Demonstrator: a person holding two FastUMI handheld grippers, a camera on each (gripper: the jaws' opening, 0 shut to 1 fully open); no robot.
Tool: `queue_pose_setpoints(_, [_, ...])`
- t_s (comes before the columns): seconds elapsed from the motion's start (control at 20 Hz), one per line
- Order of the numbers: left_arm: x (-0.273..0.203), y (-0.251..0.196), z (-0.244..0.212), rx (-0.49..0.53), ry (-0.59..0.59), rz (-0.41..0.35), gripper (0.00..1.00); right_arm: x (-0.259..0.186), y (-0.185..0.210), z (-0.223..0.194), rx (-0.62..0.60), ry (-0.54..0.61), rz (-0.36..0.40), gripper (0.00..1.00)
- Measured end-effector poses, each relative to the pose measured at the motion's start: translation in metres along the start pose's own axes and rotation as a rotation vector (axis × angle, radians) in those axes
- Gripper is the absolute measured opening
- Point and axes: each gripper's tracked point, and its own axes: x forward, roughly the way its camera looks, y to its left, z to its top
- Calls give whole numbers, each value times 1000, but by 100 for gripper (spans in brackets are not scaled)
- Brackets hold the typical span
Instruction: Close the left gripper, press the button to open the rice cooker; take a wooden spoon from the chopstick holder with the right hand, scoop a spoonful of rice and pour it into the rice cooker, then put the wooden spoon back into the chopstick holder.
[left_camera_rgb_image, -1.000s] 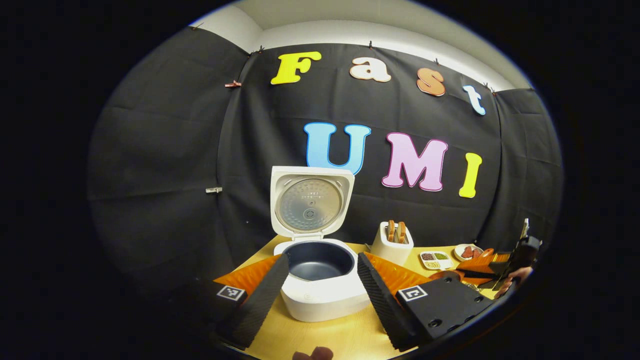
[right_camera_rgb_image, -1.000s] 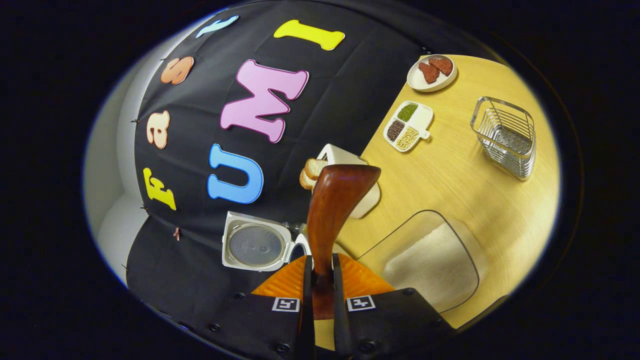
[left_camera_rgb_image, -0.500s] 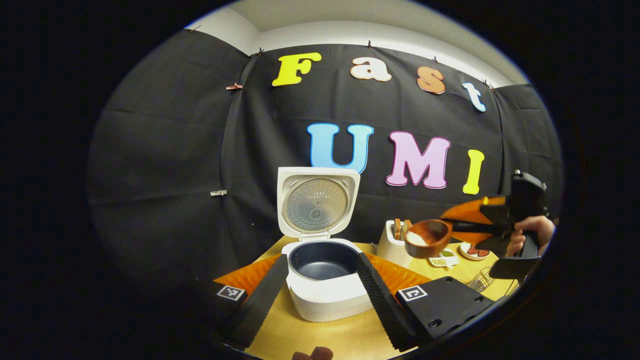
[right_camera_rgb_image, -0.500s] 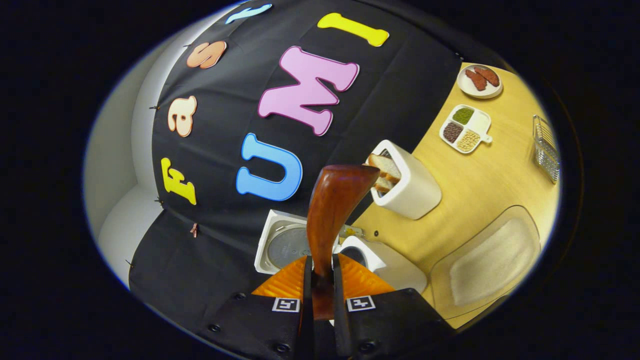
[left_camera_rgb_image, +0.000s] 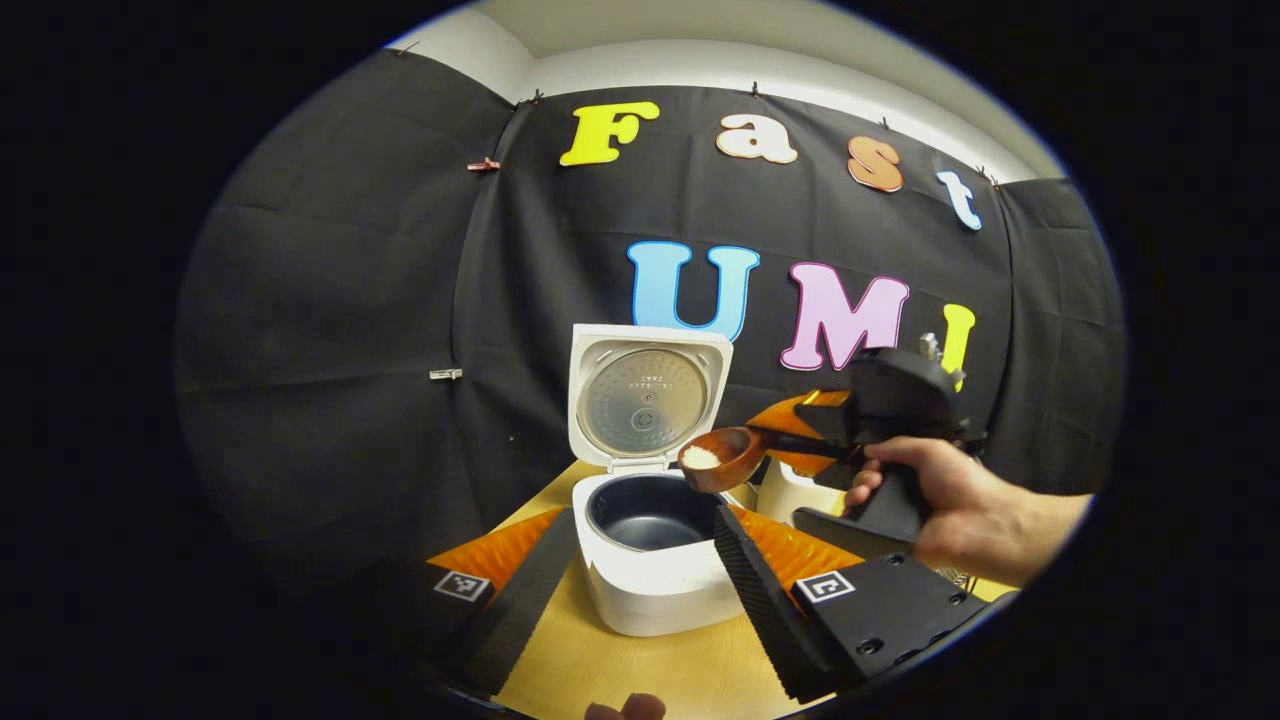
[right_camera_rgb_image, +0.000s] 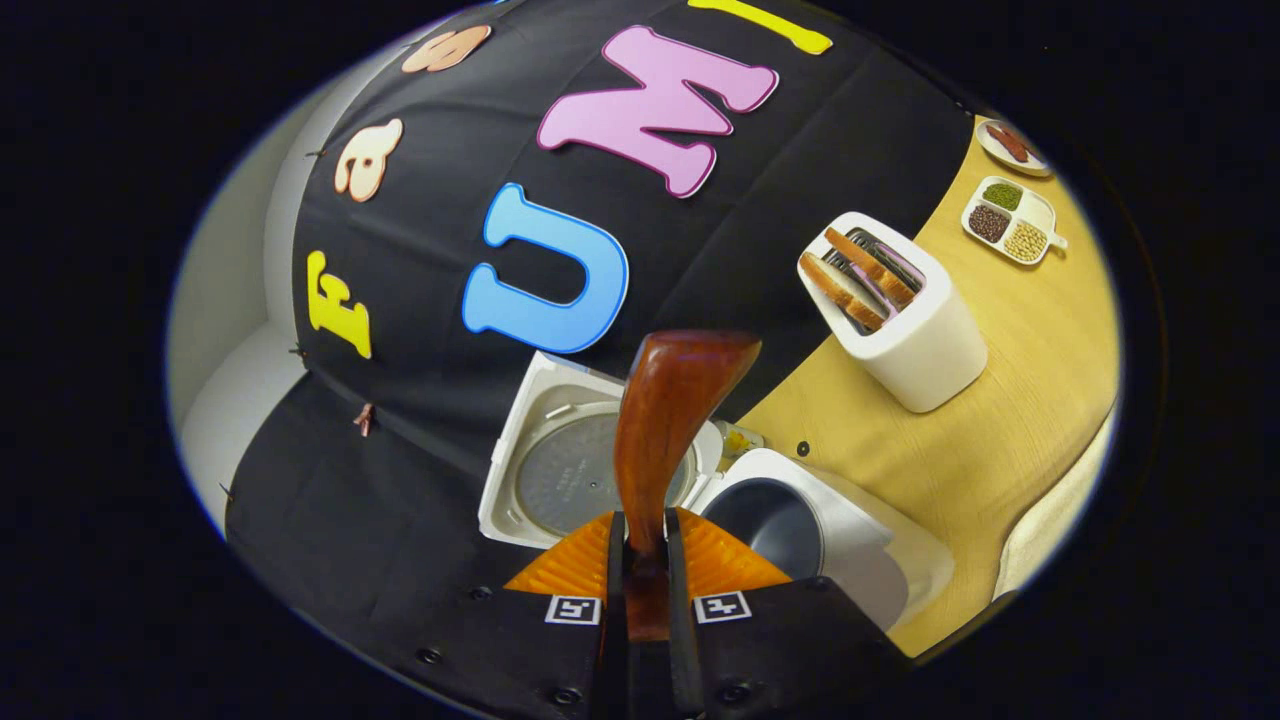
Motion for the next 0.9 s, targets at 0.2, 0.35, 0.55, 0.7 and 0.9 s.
queue_pose_setpoints(0.2, [-1, 1, -3, -12, 18, 5, 95, 27, -16, -14, -164, 10, -59, 19])
queue_pose_setpoints(0.35, [-6, 2, -5, -33, 28, 4, 97, 44, -21, -24, -293, 32, -84, 19])
queue_pose_setpoints(0.55, [-9, 6, -8, -56, 22, 10, 95, 59, -38, -32, -474, 63, -151, 19])
queue_pose_setpoints(0.7, [-12, 11, -9, -65, 21, 14, 95, 66, -45, -42, -577, 99, -178, 19])
queue_pose_setpoints(0.9, [-14, 15, -10, -78, 13, 15, 95, 73, -47, -52, -675, 135, -182, 19])
